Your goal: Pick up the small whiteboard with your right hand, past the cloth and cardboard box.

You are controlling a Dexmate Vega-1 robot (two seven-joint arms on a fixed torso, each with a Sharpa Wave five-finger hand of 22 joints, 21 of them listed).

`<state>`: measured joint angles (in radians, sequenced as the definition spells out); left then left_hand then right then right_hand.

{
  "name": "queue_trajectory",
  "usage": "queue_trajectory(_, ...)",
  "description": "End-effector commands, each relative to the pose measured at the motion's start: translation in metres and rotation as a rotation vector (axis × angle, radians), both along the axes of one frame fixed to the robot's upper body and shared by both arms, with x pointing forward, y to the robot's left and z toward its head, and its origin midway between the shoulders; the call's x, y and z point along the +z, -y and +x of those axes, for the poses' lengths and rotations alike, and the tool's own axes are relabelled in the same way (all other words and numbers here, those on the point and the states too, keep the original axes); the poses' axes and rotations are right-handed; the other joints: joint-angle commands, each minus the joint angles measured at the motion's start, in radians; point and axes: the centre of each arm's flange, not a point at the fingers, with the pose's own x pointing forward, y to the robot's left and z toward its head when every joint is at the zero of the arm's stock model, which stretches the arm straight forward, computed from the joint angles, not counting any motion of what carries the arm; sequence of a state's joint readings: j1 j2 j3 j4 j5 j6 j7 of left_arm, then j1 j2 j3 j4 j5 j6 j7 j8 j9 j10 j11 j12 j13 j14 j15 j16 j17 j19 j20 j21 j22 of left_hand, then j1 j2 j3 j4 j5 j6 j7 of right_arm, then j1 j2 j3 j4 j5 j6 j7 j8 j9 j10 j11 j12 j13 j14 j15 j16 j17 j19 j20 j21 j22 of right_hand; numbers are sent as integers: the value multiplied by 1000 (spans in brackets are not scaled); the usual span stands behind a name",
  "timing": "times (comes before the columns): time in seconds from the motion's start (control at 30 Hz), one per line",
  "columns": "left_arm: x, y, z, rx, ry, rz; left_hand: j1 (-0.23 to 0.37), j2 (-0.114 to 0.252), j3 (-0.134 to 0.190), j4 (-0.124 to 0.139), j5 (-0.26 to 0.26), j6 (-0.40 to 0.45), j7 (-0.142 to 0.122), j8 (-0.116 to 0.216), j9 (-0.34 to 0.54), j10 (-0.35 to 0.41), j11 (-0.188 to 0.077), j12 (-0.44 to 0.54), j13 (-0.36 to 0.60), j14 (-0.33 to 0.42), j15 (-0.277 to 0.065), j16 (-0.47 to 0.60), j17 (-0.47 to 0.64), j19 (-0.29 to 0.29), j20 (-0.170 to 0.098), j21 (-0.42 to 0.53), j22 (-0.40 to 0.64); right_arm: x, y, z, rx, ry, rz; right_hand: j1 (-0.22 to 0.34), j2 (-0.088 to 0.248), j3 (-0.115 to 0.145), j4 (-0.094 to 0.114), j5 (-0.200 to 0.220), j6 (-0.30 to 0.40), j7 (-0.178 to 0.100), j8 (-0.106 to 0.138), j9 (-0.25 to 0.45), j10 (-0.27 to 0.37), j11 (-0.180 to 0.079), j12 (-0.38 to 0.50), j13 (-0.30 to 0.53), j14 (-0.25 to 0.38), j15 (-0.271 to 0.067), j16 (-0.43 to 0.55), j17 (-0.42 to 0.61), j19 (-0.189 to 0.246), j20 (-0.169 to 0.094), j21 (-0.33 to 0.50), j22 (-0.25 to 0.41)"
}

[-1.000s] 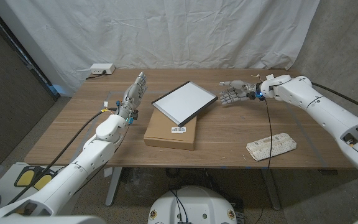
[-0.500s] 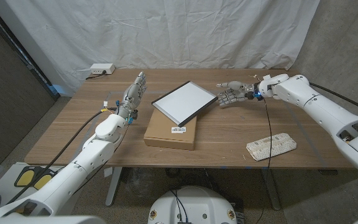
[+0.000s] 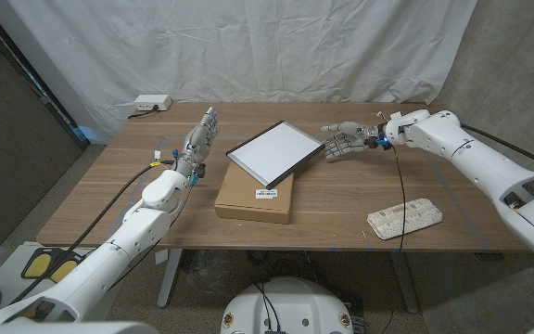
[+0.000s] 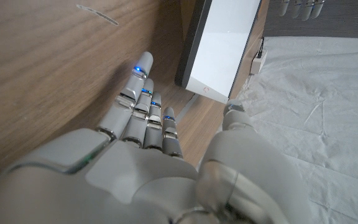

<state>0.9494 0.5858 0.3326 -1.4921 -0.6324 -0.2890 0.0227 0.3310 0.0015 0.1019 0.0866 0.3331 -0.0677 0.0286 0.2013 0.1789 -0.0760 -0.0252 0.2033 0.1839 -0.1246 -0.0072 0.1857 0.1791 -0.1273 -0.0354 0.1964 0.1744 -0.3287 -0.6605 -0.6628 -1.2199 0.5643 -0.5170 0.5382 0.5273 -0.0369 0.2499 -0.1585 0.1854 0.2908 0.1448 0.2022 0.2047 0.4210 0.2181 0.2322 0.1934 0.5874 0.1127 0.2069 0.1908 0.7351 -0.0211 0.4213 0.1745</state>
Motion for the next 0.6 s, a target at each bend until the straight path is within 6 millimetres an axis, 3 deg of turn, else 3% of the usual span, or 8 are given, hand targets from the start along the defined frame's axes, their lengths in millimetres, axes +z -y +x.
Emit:
queue_trajectory(0.03,-4,1,2,-4,-4,-5,12,2,-4,0,5,4,-1,-4,6,1,4,-1,3,2,0,1,2,1,-9,3,5,3,-7,0,33,-1,-6,14,2,1,-4,7,-3,63,-6,2,-8,0,-7,1,0,-2,1,3,2,3,-2,4)
queue_trajectory(0.6,-2,0,3,-4,0,-8,13,3,-7,0,5,5,-1,-5,6,2,3,-1,3,3,-1,1,2,1,-8,3,5,3,-14,5,57,-25,-13,36,2,7,-6,9,-12,63,-7,2,-14,0,-10,2,-1,-5,0,4,5,-2,-7,4)
